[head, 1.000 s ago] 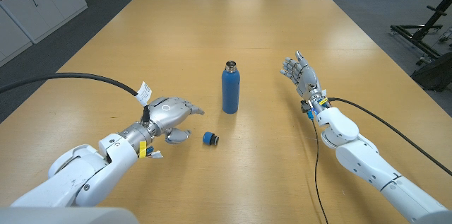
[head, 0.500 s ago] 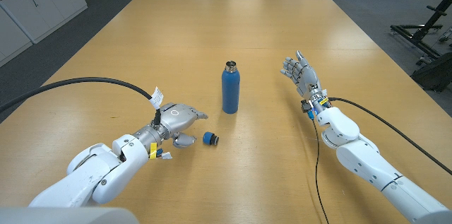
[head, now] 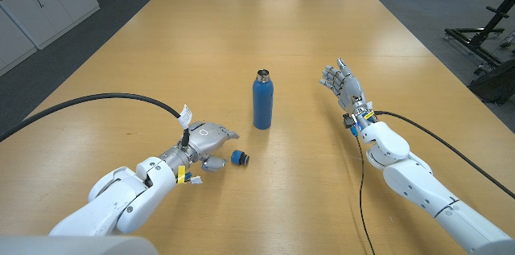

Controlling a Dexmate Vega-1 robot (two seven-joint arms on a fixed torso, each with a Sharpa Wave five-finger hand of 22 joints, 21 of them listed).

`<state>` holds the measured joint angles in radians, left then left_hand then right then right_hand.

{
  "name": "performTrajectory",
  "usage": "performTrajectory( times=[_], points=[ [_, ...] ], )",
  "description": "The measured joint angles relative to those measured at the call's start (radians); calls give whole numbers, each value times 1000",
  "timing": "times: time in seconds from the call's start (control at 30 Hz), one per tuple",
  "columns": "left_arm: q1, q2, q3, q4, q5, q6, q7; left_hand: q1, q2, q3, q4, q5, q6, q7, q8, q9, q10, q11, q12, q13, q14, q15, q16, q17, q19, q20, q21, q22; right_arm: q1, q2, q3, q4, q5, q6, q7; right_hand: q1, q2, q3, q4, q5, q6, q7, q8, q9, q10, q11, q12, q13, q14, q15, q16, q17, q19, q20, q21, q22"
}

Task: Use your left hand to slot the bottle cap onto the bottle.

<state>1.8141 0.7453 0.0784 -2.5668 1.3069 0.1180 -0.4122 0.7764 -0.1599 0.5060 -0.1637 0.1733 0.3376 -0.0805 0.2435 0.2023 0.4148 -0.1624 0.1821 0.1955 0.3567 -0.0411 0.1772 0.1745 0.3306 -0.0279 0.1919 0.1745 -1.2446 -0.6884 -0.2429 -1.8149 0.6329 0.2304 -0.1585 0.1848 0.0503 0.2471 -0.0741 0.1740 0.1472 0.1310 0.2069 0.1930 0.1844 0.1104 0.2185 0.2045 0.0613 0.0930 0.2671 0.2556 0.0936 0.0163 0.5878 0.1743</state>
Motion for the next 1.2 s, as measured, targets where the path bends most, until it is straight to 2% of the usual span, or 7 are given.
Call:
performTrajectory(
  times=[0.5,0.9,1.2],
  points=[
    [-30,45,48,25,7,50,2,0,0,-4,-2,0,-4,-4,0,0,-4,-4,0,0,0,0,0,0,0,0,0,0,-2,-2,0,-7,-3,-14,-11,0,0,0,0,0,1,1,0,0,0,0,0,0,0,0,0,0,0,0,-4,0],
    [-65,82,71,54,-67,69,-3,0,0,-3,-2,0,13,-20,0,0,6,-13,8,0,8,0,4,0,6,5,0,0,1,-2,-4,-8,-6,-20,-14,0,0,0,0,0,1,1,0,0,0,0,0,0,0,0,0,0,-4,4,-7,0],
    [-99,113,89,79,-133,81,-5,0,0,-6,-5,0,16,-17,0,0,15,-15,8,0,19,0,12,0,6,5,0,0,7,1,-9,-4,-7,-22,-14,0,0,0,0,0,1,1,0,0,0,0,0,0,0,0,0,2,-4,4,-11,5]
  ],
)
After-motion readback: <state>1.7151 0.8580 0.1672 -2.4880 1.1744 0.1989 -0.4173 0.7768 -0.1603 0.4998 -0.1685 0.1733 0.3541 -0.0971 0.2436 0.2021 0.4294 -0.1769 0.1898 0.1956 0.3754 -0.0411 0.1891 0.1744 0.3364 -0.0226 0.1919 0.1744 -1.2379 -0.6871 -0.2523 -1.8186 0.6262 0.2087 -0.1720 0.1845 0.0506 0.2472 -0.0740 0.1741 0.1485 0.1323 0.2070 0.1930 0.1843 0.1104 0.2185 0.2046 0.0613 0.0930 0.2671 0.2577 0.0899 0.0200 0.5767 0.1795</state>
